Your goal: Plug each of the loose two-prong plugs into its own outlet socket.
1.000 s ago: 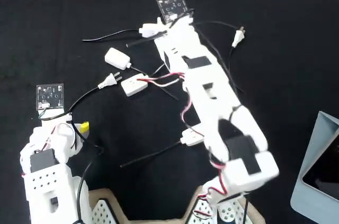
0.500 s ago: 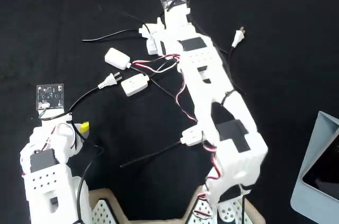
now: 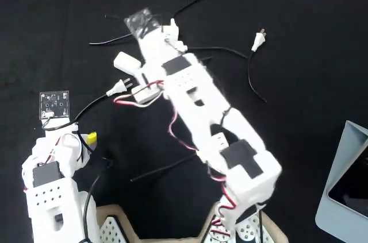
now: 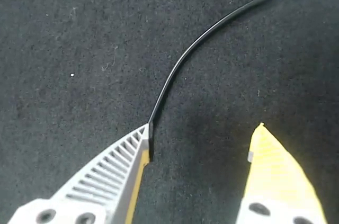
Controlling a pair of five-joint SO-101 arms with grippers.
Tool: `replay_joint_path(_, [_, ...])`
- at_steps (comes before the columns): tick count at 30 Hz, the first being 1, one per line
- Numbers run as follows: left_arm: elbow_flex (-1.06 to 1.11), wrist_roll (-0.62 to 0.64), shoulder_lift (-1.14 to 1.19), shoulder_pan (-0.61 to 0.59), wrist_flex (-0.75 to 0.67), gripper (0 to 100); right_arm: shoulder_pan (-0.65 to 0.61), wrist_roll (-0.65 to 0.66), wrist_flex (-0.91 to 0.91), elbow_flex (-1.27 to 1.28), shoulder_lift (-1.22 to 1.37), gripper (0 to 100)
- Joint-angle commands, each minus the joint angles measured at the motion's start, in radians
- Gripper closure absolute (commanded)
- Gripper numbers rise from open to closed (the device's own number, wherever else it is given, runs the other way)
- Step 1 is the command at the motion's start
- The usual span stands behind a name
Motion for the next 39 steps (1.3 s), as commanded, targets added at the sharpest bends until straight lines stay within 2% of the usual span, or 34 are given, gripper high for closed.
replay_joint_path(1, [-0.002,-0.002,-0.011,-0.008,-0.014,70,-0.025,-0.012,-0.014,-0.082,0.059,78.4])
replay_joint_path(5, [-0.002,-0.002,-0.011,-0.008,-0.014,70,-0.049,-0.006,-0.101,-0.157,0.162,80.1])
replay_joint_path(9, [-0.005,0.002,-0.011,-0.042,-0.02,70,-0.092,0.006,-0.11,-0.237,0.252,80.1])
replay_joint_path(13, [-0.012,0.003,-0.011,-0.081,-0.02,70,-0.112,0.147,-0.074,-0.346,0.323,80.0])
replay_joint_path(20, [-0.01,0.003,-0.011,-0.077,-0.02,70,-0.12,0.318,0.135,-0.638,0.45,79.8])
replay_joint_path(26, [-0.01,0.003,-0.011,-0.077,-0.02,70,-0.137,0.367,0.397,-0.917,0.584,67.2])
replay_joint_path(30, [-0.01,0.003,-0.011,-0.077,-0.02,70,-0.155,0.422,0.542,-1.095,0.662,66.5])
replay_joint_path(39, [-0.008,0.003,-0.011,-0.077,-0.02,70,-0.21,0.534,0.583,-1.363,0.903,66.5])
